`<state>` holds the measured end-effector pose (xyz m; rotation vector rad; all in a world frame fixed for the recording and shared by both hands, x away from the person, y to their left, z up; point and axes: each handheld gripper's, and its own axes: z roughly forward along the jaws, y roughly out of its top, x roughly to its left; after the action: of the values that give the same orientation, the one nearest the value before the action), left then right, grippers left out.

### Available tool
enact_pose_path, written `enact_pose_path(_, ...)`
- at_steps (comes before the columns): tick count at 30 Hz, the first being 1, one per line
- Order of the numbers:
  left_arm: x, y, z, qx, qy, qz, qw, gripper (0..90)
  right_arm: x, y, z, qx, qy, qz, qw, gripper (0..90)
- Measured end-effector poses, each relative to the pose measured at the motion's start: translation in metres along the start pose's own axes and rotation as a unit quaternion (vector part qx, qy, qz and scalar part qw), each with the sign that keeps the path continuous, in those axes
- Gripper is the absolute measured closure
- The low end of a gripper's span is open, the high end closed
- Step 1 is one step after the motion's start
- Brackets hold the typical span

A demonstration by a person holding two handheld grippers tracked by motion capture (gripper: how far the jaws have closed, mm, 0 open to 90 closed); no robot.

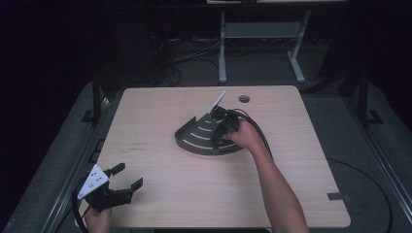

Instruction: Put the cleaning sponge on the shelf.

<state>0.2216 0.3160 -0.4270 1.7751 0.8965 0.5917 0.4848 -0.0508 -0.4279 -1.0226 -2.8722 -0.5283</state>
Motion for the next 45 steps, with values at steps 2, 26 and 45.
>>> enact_pose_path(2, 0.0, 0.0, 0.0, 0.0, 0.0, 0.0, 1.0, 13.5, 0.0, 0.0, 0.001, 0.001, -0.001, 0.002, 1.0, 32.7)
enact_pose_path(26, 0.0, 0.001, -0.001, 0.0, 0.002, 0.001, 1.0, 13.5, -0.006, -0.004, 0.009, -0.013, 0.005, 0.026, 0.9996, 31.5)
enact_pose_path(45, 0.0, 0.001, 0.001, 0.001, 0.001, 0.001, 1.0, 13.5, -0.005, -0.004, 0.006, -0.018, 0.011, 0.026, 0.9994, 24.2)
